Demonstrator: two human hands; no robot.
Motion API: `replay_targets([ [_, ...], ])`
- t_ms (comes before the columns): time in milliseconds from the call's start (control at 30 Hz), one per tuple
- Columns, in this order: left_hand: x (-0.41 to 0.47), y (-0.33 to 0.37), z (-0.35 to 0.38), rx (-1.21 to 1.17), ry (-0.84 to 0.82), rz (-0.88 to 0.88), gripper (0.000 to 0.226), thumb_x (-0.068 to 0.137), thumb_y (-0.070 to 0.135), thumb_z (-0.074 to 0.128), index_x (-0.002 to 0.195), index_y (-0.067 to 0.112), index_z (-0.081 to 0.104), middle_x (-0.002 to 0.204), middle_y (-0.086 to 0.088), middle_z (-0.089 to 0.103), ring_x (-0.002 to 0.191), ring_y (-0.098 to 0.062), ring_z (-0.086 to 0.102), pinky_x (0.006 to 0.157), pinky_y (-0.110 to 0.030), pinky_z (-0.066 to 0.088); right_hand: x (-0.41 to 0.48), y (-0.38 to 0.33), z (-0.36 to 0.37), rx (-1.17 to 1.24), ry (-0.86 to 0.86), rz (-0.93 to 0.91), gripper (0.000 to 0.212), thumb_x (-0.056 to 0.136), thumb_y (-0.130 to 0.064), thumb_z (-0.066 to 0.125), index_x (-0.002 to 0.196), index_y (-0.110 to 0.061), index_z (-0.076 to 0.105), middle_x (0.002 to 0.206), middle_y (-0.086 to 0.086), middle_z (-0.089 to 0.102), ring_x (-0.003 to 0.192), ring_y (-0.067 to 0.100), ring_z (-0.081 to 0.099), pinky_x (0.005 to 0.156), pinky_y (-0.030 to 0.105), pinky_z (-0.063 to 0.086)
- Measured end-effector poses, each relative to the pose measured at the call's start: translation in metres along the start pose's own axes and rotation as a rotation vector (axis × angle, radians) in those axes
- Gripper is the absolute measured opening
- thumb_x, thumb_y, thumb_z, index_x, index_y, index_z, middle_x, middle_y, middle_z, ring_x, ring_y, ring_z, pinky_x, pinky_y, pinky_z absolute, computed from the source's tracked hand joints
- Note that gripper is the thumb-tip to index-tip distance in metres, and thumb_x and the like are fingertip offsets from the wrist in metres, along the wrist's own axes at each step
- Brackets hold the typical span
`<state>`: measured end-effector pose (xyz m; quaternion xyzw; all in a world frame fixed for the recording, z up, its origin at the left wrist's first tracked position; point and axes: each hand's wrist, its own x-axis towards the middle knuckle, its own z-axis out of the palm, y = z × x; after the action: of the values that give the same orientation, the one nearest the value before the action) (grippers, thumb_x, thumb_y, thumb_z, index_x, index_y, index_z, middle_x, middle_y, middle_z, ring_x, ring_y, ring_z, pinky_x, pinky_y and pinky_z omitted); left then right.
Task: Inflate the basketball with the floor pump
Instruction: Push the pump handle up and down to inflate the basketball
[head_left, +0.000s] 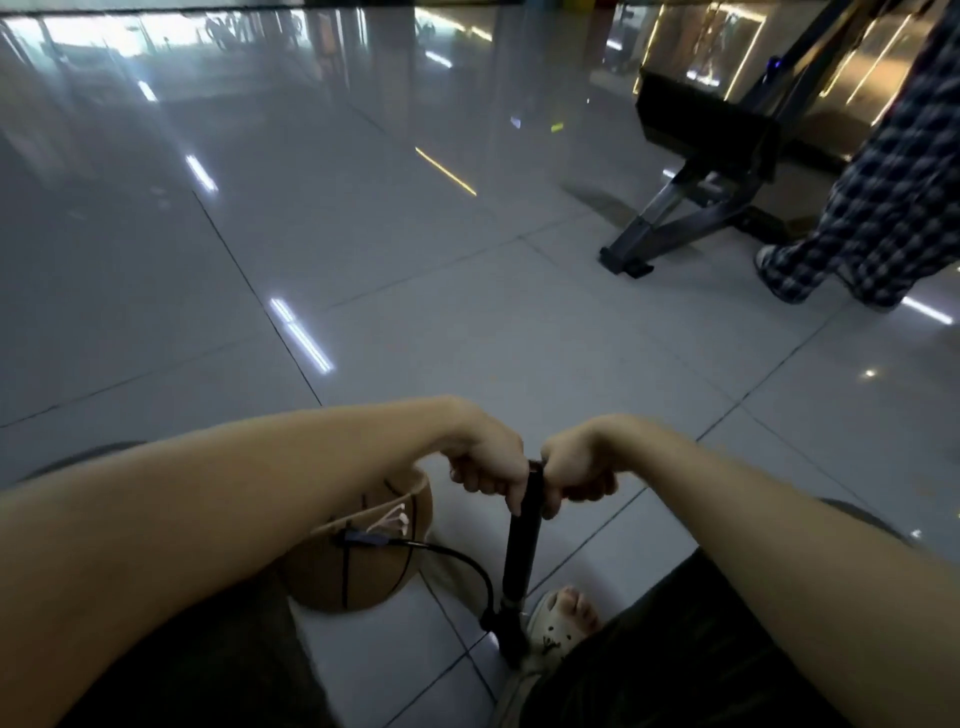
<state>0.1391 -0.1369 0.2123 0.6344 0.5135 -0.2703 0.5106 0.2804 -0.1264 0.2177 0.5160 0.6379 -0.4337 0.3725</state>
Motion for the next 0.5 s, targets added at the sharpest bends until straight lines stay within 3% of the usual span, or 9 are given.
replay_targets([
  [233,-0.094,0.027,-0.083,-0.067,0.090,0.080,0.038,0.093,0.015,0.066,0.065,0.022,0.042,0.060,0.002,0.025,0.054,-0.016,0.016,0.055,-0.030,0.012,-0.100,-0.021,-0.084,0.104,0.100,-0.127,0.039,0.084,-0.010,0.069,0.060,-0.021,0.040,0.060,0.001,0.026,0.053,0.017,0.017,0.053,0.030,0.013],
  [500,0.017,-0.004,-0.025,-0.030,0.011,0.001,0.038,0.085,0.011,0.068,0.061,0.021,0.042,0.054,0.001,0.031,0.048,-0.016,0.021,0.052,-0.030,0.015,0.015,0.009,-0.019,0.142,0.067,-0.049,0.031,0.078,-0.003,0.067,0.061,-0.015,0.046,0.052,0.000,0.030,0.046,0.016,0.022,0.050,0.025,0.015],
])
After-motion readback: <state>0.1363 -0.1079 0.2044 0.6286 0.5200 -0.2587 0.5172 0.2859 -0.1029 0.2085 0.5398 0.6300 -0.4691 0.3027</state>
